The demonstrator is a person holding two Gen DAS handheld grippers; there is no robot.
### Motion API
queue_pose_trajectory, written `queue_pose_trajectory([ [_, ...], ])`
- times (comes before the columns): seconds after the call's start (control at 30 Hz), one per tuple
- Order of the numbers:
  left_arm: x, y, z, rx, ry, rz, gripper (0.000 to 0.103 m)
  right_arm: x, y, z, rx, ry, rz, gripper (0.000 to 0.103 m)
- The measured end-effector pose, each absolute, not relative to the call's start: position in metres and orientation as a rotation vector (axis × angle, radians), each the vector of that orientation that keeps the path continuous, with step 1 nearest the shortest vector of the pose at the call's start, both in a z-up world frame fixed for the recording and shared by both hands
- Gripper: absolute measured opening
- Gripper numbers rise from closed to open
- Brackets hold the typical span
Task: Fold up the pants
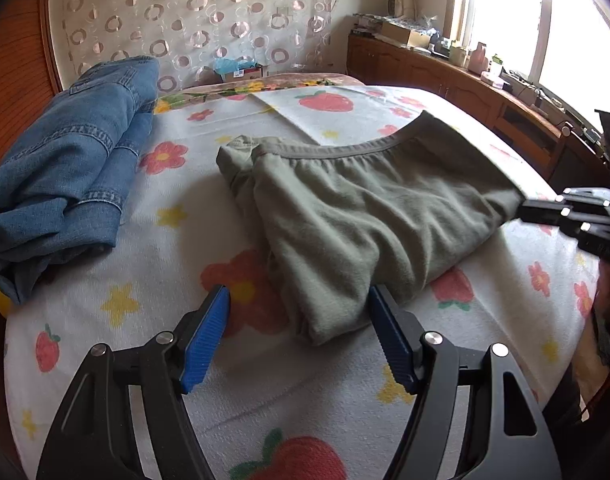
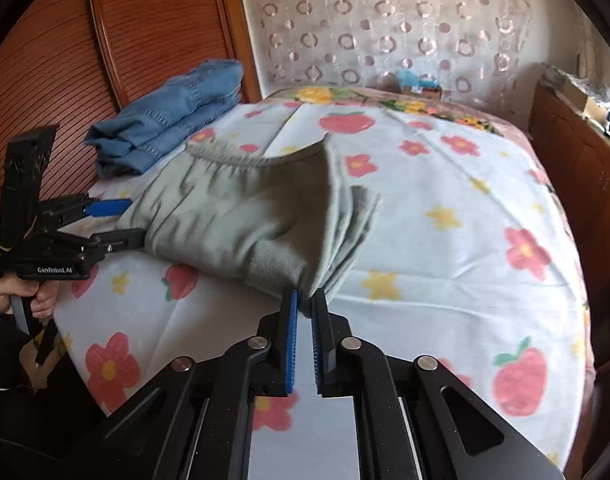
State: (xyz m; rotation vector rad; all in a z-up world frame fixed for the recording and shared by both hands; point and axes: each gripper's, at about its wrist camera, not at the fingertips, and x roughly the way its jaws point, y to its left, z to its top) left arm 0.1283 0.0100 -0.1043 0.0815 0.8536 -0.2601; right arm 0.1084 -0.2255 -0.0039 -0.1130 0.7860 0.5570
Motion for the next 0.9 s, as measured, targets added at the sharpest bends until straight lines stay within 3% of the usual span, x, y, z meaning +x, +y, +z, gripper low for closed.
queue_pose_trajectory([
  [0.47, 0.130, 0.013, -0.105, 0.060, 0.856, -0.269, 0.073, 0.101, -0.236, -0.008, -0.109, 0.806, 0.532, 0.004],
  [0.6, 0.130, 0.013, -0.106, 0.059, 0.853, -0.267, 0.073, 0.099, -0.244, -0.001, -0.079, 0.782, 0.527, 0.014],
  [0.7, 0.130, 0.013, -0.106, 0.060, 0.854, -0.268, 0.073, 0.100, -0.246, 0.000, -0.068, 0.765, 0.514, 0.034],
  [0.9, 0.129, 0.013, -0.106, 0.059, 0.853, -0.268, 0.073, 0.108, -0.234, -0.006, -0.048, 0.770, 0.487, 0.039],
])
